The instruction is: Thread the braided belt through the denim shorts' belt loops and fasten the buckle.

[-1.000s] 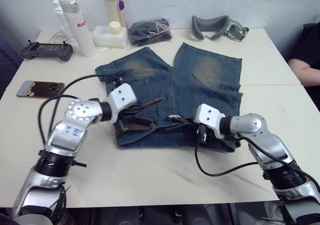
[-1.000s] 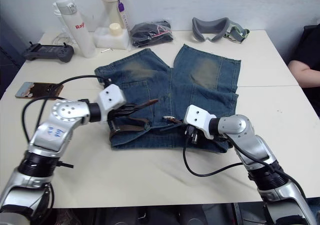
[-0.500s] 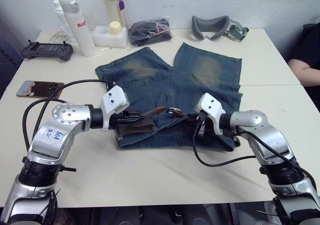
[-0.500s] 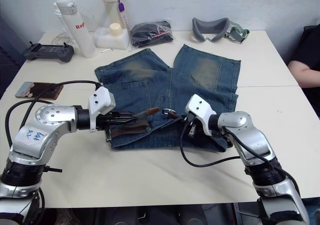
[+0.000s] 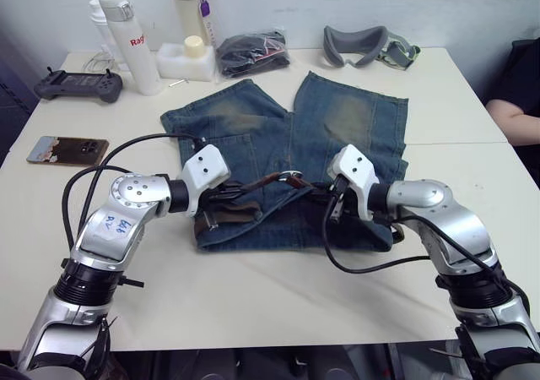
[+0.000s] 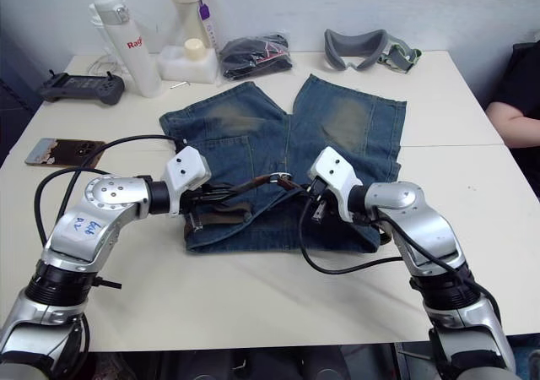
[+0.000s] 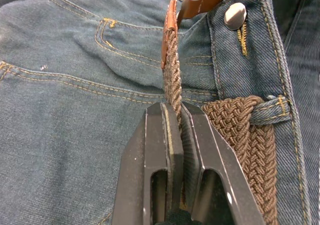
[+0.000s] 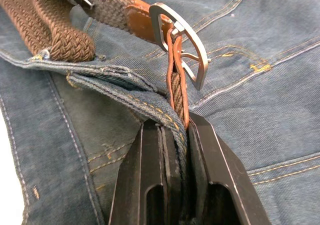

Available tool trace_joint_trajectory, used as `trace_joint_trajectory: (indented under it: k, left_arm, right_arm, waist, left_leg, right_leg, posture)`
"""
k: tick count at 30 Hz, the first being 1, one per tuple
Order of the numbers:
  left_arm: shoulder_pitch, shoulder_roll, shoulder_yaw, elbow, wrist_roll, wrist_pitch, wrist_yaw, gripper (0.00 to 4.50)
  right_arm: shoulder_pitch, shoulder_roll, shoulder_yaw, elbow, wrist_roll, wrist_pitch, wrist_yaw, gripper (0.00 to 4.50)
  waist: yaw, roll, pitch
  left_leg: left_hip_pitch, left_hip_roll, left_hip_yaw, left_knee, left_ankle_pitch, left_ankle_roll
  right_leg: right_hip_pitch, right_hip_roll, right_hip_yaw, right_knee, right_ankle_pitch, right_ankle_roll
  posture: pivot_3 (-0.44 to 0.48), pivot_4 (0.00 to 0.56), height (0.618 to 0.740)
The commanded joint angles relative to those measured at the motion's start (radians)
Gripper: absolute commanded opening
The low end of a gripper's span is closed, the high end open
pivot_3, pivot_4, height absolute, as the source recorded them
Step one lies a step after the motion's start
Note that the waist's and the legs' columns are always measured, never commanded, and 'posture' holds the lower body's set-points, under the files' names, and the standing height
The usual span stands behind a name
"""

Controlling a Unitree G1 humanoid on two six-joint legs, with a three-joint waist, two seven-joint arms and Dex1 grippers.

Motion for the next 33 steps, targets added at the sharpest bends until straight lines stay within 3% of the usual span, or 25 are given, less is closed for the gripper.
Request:
trace_joint_trajectory:
  k: [1, 12, 33]
  left_arm:
    - [-0.01, -0.004, 0.053, -0.005, -0.002, -0.026, 0.025, 0.0]
    - [0.04, 0.003, 0.033, -0.084, -0.056, 0.019, -0.029, 0.0]
    - [-0.046, -0.114, -0.009, -0.031, -0.022, 0.066, 0.074, 0.0]
  right_arm:
    - [-0.028, -0.001, -0.041, -0.033, -0.006, 0.001, -0.046, 0.02]
    - [-0.057, 0.001, -0.038, 0.002, 0.005, 0.006, -0.085, 0.02]
    - [-0.034, 0.016, -0.003, -0.113, 0.067, 0.073, -0.045, 0.02]
  waist:
    - [0.0, 0.0, 0.0]
    - [0.0, 0.0, 0.0]
    - [0.0, 0.0, 0.0]
  left_leg:
    - [0.0, 0.0, 0.0, 0.0, 0.0, 0.0]
    - [0.0, 0.0, 0.0, 0.0, 0.0, 0.0]
    - [0.0, 0.0, 0.0, 0.0, 0.0, 0.0]
  right_leg:
    - [0.0, 0.0, 0.0, 0.0, 0.0, 0.0]
    - [0.0, 0.0, 0.0, 0.0, 0.0, 0.0]
    - [0.0, 0.0, 0.0, 0.0, 0.0, 0.0]
  posture:
    - [0.0, 0.15, 0.739]
    - [0.0, 0.15, 0.739]
    - [0.0, 0.15, 0.739]
